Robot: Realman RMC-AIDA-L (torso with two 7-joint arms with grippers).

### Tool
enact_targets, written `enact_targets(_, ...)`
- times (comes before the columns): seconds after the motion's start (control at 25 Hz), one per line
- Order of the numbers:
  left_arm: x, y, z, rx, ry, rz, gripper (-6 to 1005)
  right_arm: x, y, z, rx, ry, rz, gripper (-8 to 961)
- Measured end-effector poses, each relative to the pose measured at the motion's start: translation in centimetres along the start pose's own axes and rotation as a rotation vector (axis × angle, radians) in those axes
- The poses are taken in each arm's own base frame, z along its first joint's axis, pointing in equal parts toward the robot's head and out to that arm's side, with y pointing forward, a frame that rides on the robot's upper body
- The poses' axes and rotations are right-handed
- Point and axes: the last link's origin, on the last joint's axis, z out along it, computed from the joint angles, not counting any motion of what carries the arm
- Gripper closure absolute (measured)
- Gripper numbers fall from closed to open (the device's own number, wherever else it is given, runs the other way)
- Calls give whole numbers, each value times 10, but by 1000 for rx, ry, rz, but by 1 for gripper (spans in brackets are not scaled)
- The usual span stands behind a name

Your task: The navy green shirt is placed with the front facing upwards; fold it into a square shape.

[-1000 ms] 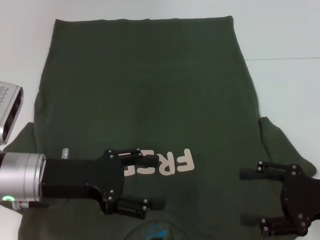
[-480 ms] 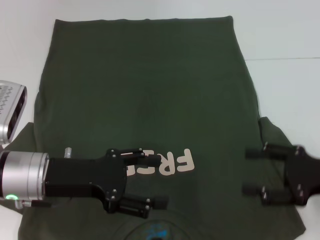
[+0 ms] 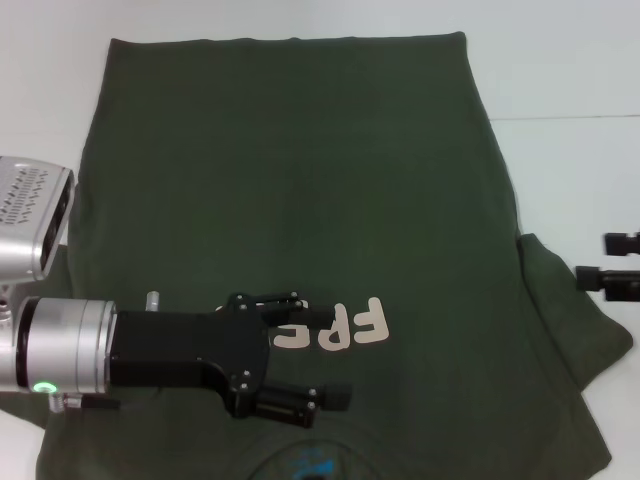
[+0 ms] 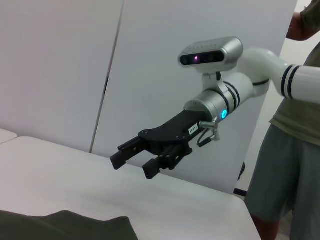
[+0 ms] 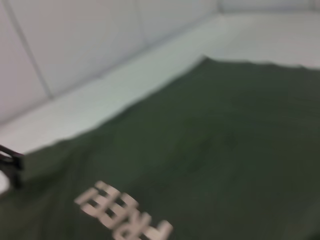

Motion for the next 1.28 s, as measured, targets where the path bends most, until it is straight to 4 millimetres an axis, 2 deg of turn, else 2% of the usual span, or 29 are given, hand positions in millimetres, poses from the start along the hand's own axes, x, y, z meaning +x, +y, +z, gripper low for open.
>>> enact_targets(0.24, 2, -1, 1, 0, 5, 4, 66, -10, -17, -24, 143, 114, 172, 95)
enact_targets(0.4, 4, -2, 2, -4, 0, 10, 67, -15, -24, -30, 219, 232, 218, 96)
enact_targets(0.64, 4, -2, 3, -8, -5, 12, 67, -21, -31, -21, 298, 396, 309, 97)
enact_targets(0.84, 2, 0, 3, -13, -7, 6, 66, -23, -33, -11, 297, 426, 355, 98)
enact_targets(1.28, 0, 3, 5, -26, -4, 1, 66, -10, -41, 10, 290, 502, 381, 99)
